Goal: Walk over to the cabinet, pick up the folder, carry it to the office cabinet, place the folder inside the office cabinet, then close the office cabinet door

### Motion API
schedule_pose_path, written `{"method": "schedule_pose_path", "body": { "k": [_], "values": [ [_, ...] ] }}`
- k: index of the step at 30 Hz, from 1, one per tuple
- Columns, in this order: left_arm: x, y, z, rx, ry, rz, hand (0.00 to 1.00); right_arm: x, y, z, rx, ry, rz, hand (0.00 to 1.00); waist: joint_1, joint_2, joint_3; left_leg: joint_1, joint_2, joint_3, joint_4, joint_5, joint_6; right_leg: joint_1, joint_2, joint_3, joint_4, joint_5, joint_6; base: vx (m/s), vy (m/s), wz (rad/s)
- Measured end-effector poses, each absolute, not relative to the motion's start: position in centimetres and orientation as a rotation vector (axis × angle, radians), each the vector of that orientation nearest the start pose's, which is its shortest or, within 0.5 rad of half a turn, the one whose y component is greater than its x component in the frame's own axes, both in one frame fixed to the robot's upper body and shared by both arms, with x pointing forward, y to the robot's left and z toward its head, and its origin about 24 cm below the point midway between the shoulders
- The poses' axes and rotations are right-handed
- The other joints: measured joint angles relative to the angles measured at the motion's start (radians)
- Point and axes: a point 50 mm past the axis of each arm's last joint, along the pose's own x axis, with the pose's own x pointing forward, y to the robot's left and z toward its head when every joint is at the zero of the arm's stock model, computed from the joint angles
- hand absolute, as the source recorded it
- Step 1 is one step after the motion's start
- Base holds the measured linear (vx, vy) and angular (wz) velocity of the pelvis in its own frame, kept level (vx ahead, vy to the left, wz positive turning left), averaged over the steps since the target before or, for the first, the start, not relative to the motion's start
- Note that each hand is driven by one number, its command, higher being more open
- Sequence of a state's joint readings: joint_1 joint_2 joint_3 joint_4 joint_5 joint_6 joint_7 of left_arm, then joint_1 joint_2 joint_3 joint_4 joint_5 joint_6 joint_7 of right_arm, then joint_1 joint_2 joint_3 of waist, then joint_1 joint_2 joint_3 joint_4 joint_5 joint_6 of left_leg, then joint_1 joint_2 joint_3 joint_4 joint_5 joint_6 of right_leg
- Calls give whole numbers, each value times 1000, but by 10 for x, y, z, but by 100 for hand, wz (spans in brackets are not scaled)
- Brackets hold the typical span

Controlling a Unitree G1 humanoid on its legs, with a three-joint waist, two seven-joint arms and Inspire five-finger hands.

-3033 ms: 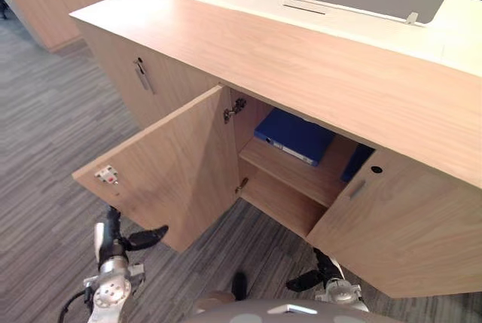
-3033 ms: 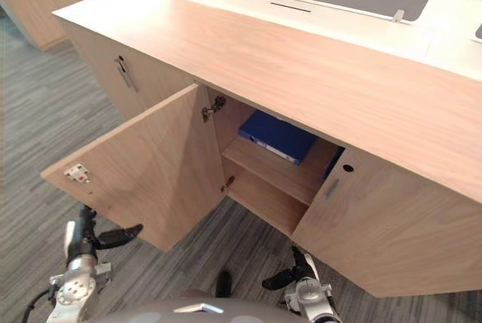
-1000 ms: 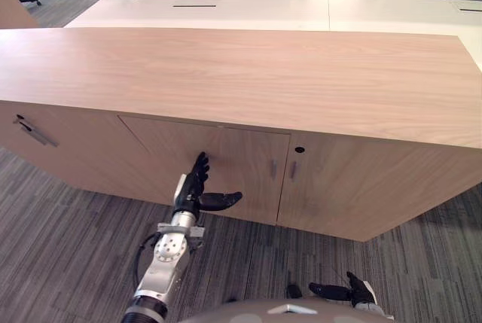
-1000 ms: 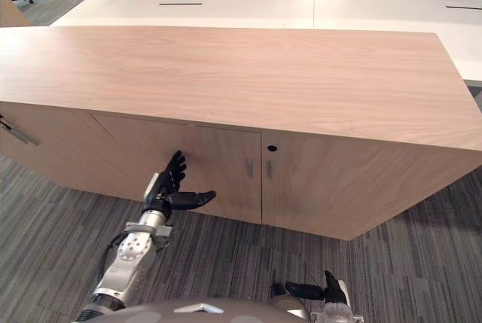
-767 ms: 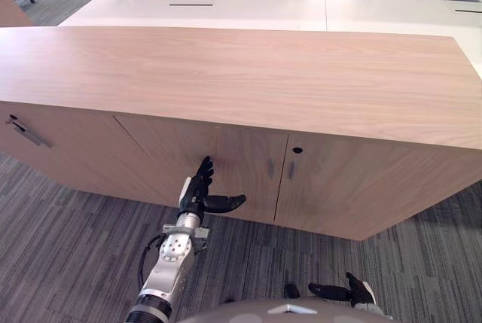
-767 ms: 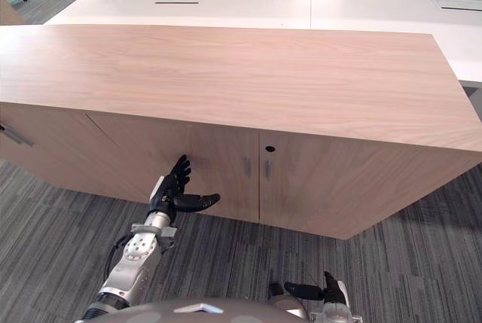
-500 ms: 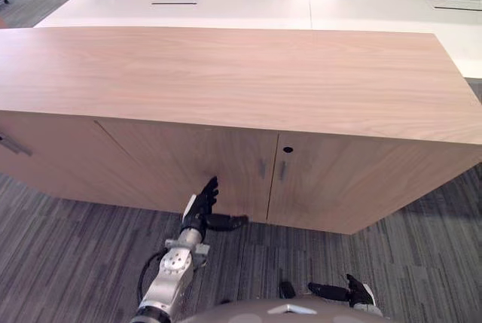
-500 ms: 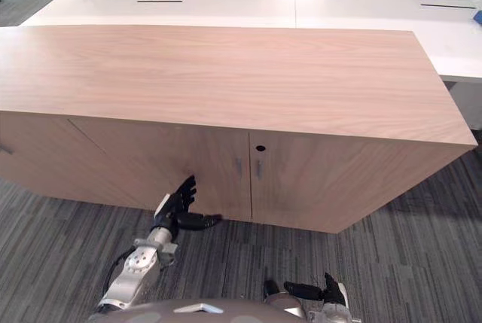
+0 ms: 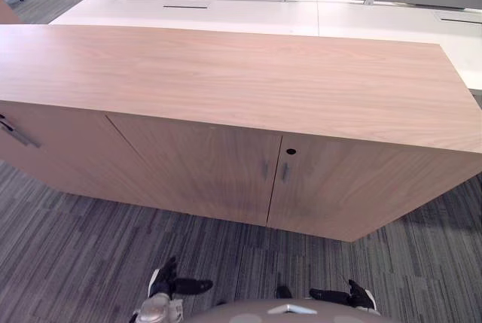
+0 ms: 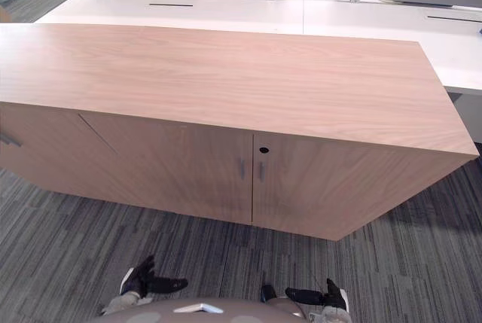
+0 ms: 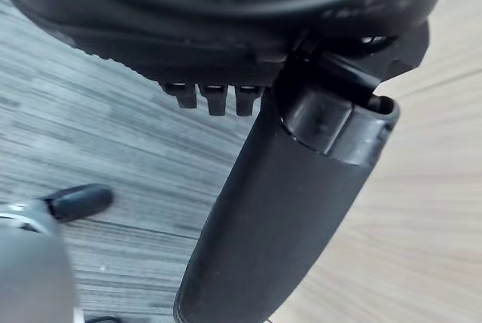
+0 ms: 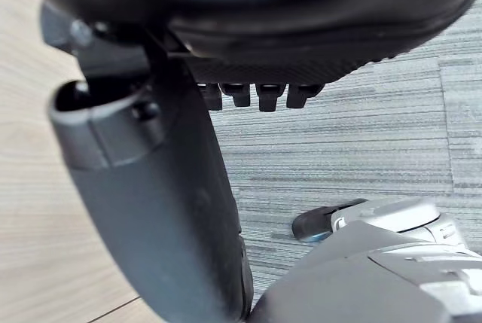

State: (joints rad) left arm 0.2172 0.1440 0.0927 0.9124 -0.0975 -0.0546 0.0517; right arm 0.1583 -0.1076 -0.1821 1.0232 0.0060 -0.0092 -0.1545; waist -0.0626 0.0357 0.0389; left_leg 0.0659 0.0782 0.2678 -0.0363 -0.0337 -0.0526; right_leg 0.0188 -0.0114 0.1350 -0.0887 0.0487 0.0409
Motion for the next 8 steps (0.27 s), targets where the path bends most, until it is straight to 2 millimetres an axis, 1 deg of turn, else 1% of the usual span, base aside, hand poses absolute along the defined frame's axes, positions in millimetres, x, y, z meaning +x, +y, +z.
{"method": "schedule_pose_path", "body": {
  "k": [1,3,8],
  "values": [
    [63,228,-155,18,1079,335,100,67,-225,-161,-84,1153,-402,100,1,-4,3,-6,2,-2,13,-4,-3,0,1,0,1,0,0,-19,-33,1],
    [57,229,-157,5,1103,371,100,72,-224,-160,-81,1146,-402,100,2,-9,6,-11,3,-6,21,-6,-4,-1,1,-3,2,1,-2,-19,-30,4],
    [51,224,-160,-27,1127,408,100,80,-226,-158,-57,1121,-431,100,13,-10,6,-12,3,-17,24,-6,-4,1,0,-12,7,1,-2,-24,-20,5]
  ]
}}
